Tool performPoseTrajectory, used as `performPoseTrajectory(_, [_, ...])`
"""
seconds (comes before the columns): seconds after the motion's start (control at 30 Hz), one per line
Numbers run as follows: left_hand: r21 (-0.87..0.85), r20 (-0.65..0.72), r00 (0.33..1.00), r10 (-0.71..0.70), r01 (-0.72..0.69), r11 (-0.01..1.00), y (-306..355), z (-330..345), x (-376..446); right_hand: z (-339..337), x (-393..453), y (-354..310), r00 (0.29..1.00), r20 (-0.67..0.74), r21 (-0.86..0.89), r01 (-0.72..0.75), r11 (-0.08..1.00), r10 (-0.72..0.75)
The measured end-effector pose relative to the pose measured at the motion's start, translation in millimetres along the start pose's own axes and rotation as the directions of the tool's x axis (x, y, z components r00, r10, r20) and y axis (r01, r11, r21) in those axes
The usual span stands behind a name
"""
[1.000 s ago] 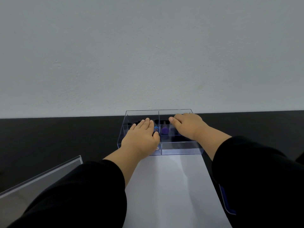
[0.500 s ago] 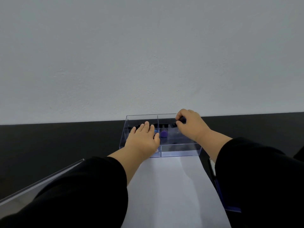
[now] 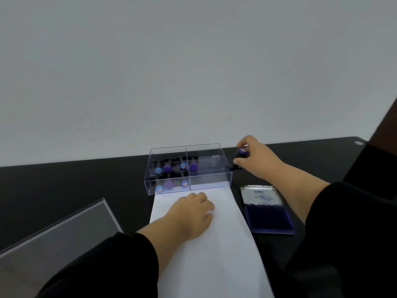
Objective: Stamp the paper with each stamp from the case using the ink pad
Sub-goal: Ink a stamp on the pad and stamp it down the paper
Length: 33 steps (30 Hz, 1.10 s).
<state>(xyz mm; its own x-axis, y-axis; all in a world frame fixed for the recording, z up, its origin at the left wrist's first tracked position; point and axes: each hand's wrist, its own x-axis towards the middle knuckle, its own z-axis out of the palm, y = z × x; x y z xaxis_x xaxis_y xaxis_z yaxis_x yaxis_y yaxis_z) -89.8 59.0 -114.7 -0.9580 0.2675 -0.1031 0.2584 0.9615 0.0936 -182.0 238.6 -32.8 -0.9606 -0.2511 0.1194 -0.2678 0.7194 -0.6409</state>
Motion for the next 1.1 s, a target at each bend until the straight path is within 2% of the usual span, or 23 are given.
performPoseTrajectory(0.17, [-0.087,0.092,0.988,-0.121,0.129,0.988,13.7,9.7,-4.3,-14.4,-39.4,16.1,0.992,-0.095,0.067,-0.076,0.995,0.082])
performPoseTrajectory(0.37, [-0.088,0.001,0.976,-0.219,0.218,0.972,24.8,34.5,-13.1,3.5,-82.7,41.0,0.951,-0.248,0.080,-0.168,0.983,0.183])
performPoseTrajectory(0.5, [-0.076,-0.010,0.971,-0.240,0.239,0.968,26.7,44.8,-18.1,22.8,-98.6,54.1,0.922,-0.327,0.073,-0.194,0.978,0.207])
performPoseTrajectory(0.73, [-0.053,0.029,0.939,-0.343,0.344,0.937,25.2,48.3,-14.9,40.0,-101.9,55.8,0.924,-0.322,-0.065,-0.240,0.969,0.207])
performPoseTrajectory(1.1, [-0.071,-0.013,0.945,-0.327,0.325,0.943,16.1,42.7,-12.6,52.2,-100.3,52.9,0.940,-0.283,-0.231,-0.260,0.938,0.191])
